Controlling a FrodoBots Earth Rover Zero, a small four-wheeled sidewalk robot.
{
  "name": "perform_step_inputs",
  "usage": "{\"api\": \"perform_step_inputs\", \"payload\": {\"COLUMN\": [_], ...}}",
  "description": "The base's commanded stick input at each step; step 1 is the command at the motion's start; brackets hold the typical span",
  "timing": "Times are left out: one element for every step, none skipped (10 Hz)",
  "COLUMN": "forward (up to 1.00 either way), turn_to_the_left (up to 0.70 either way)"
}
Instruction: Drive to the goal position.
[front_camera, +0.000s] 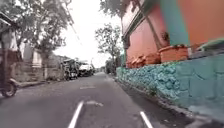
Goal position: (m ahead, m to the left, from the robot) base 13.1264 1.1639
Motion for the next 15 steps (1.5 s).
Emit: {"api": "perform_step_inputs", "payload": {"forward": [0.85, 0.85, 0.85, 0.85, 0.85, 0.85, 0.85, 0.85, 0.85, 0.85, 0.85, 0.85, 0.85, 0.85, 0.85], "turn_to_the_left": [0.00, 0.00, 0.00, 0.00, 0.00, 0.00, 0.00, 0.00, 0.00, 0.00, 0.00, 0.00, 0.00, 0.00, 0.00]}}
